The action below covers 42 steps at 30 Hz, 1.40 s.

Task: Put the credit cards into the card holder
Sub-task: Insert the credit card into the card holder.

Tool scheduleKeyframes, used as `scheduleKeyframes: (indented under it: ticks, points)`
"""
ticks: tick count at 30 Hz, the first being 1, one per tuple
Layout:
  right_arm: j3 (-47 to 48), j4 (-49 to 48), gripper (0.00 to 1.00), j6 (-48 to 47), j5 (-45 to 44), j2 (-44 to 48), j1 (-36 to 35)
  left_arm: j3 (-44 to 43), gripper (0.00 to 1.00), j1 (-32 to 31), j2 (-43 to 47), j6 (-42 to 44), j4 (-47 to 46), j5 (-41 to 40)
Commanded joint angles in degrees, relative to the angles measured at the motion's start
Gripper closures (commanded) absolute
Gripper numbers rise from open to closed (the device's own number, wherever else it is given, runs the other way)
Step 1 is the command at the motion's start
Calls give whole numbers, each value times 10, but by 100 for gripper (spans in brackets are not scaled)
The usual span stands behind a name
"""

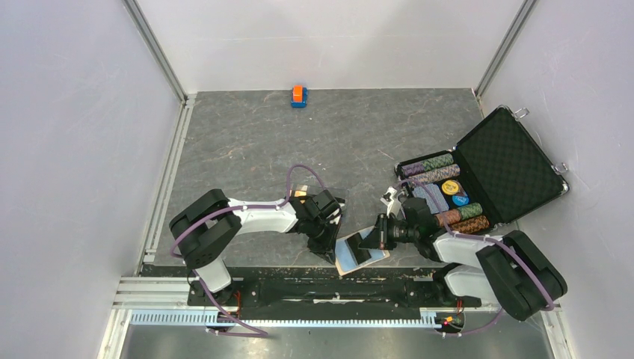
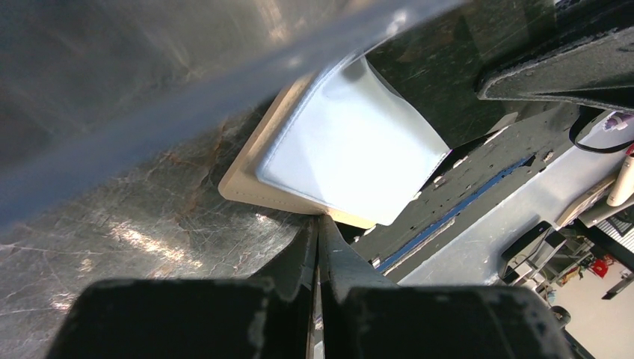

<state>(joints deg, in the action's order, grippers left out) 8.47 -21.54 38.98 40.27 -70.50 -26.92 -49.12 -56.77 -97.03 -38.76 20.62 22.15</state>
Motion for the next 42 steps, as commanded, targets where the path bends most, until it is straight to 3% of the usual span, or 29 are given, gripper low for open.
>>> scheduleKeyframes:
  ticks: [1, 6, 17, 28, 38, 42]
  points:
    - [4, -54, 100, 3, -8, -19, -4, 1, 94, -9, -24, 18, -4, -37]
    - [-21, -127, 100, 47, 5, -43, -20, 0, 94, -10, -26, 18, -4, -37]
    - [-20, -119, 99, 68, -43, -49, -99, -4, 95, -10, -30, 18, -4, -35]
    - [44, 40, 68, 12, -97, -19, -114, -8, 95, -10, -26, 18, 3, -36]
    - [53, 53, 49, 27, -95, -15, -132, -39, 96, -10, -29, 12, 11, -26]
    - [55, 44, 49, 33, -88, -28, -137, -52, 96, -9, -37, 11, 11, -22]
